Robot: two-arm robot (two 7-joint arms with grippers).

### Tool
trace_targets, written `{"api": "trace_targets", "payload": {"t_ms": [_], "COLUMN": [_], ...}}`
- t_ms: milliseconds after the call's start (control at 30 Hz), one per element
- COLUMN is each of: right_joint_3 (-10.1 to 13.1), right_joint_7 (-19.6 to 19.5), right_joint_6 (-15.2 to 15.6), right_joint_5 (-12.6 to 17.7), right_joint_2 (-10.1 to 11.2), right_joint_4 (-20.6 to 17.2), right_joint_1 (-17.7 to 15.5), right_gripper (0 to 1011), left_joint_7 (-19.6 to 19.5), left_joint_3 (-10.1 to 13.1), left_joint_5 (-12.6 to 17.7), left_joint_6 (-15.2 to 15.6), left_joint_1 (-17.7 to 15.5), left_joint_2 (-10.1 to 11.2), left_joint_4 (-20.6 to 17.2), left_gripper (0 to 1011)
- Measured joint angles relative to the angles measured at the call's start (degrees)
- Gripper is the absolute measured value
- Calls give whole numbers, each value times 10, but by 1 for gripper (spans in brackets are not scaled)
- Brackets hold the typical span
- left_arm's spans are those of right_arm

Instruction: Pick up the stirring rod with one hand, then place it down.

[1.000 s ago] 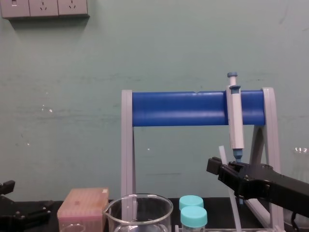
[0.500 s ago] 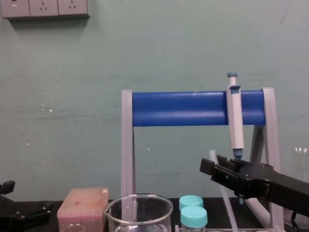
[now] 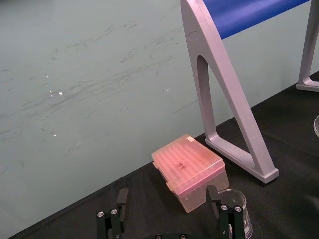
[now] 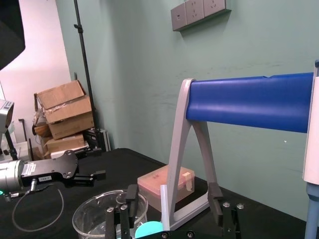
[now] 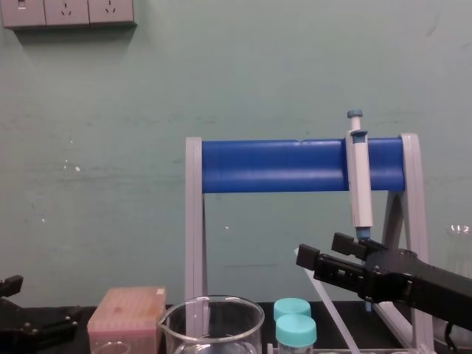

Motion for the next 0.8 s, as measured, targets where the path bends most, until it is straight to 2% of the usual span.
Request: {"api": "trace_targets", "payload": {"t_ms": [33,167,433,500,600,667,800], "right_joint_3": [0,-1,6,18,34,45,72], "right_joint_7": [0,-1,-19,-35,-59,-78,-151], "right_joint_6": [0,8,34,46,52,53,58], "right_joint_5": [0,-4,-8,-7,-9,-15,-46], "right_joint_2": [0,4,27,48,70,78,84], "right_joint_4": [0,-4,-48,-85,-117,-131,-148], "right_joint_1": [0,2,-20,-48,-79,-94,-124], "right_gripper": [902,995,1003,1003,1003,1003,1003], "left_joint_7": [0,0,0,0,0,0,0], "left_joint_3": [0,0,0,0,0,0,0], "left_joint_5": [0,0,0,0,0,0,0], "left_joint_6": [0,0,0,0,0,0,0], "left_joint_1": [0,0,0,0,0,0,0], "left_joint_2": [0,0,0,0,0,0,0], "left_joint_4": [0,0,0,0,0,0,0], "left_gripper": [1000,1000,1000,1000,1000,1000,1000]}}
